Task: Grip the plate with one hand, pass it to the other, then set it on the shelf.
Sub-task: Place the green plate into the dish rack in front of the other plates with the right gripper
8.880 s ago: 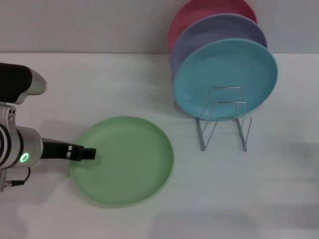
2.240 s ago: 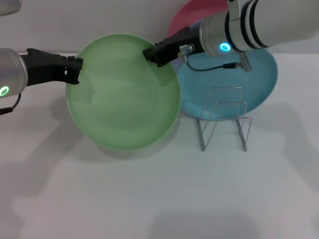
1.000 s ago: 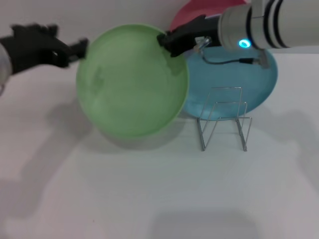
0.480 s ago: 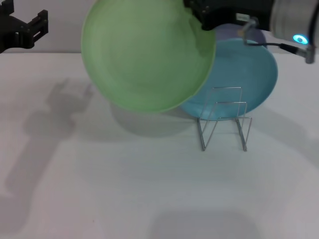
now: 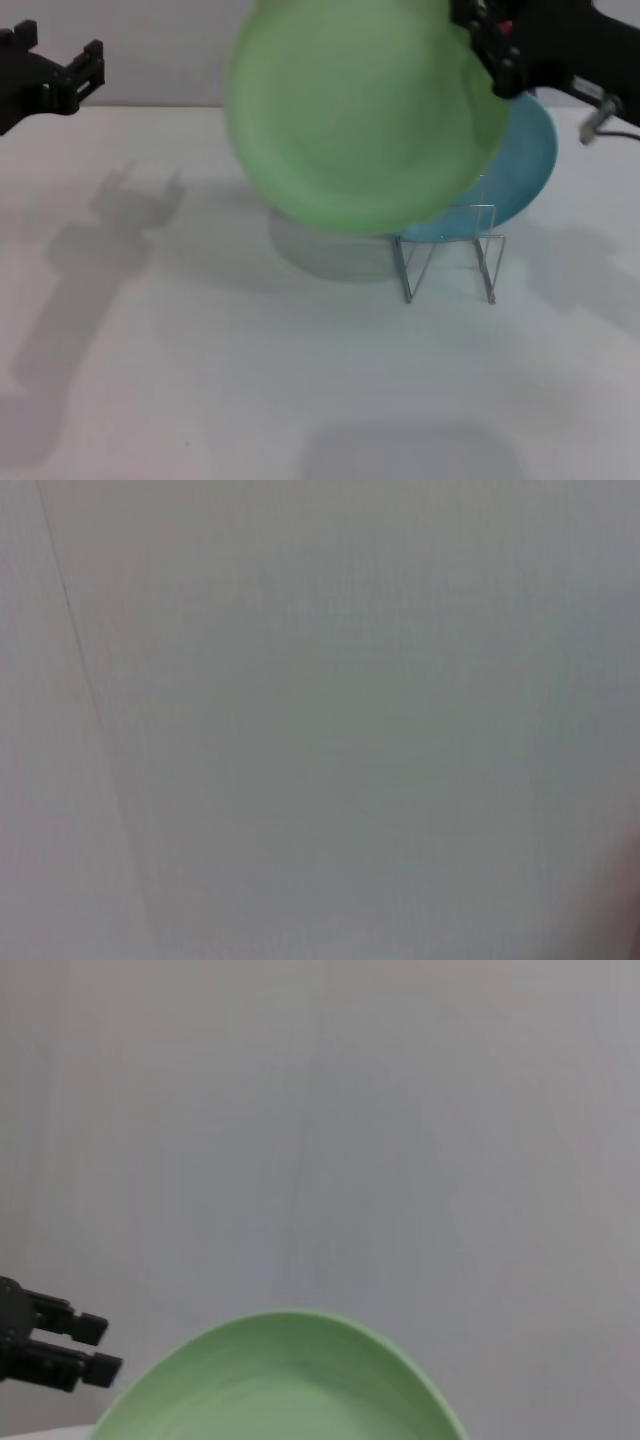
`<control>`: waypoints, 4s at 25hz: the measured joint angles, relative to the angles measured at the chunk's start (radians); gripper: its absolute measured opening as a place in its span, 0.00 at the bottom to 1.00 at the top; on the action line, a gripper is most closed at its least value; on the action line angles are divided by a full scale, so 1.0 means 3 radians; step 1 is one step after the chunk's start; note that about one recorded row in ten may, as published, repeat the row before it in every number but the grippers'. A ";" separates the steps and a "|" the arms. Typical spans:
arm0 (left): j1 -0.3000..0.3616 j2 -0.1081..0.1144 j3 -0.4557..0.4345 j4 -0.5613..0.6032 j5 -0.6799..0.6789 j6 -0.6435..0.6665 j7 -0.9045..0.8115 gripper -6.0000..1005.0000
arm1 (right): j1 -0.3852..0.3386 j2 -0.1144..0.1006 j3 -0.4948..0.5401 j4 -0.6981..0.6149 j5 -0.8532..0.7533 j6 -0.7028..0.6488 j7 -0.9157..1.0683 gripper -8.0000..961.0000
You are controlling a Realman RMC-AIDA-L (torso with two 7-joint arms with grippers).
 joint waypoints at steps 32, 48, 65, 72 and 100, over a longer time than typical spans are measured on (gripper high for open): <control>-0.0214 -0.0016 0.0276 0.0375 -0.0005 0.0082 -0.0032 0.65 | 0.0369 -0.0013 0.1359 -0.1800 0.1129 0.1834 -0.2758 0.05; -0.0249 -0.0014 0.0372 0.0537 -0.0005 0.0276 -0.0033 0.65 | 0.0395 -0.0019 0.1431 -0.1962 0.1002 0.1839 -0.3108 0.05; -0.0299 -0.0015 0.0430 0.0672 -0.0004 0.0388 -0.0035 0.65 | 0.0450 -0.0021 0.1498 -0.2048 0.0734 0.1811 -0.3193 0.06; -0.0350 -0.0015 0.0444 0.0708 -0.0005 0.0380 -0.0034 0.65 | 0.0506 -0.0010 0.1569 -0.2275 0.0653 0.1802 -0.3352 0.08; -0.0632 -0.0008 0.0435 0.1018 0.0011 0.0383 -0.0008 0.65 | 0.0571 0.0011 0.1572 -0.2850 0.0768 0.1953 -0.3648 0.70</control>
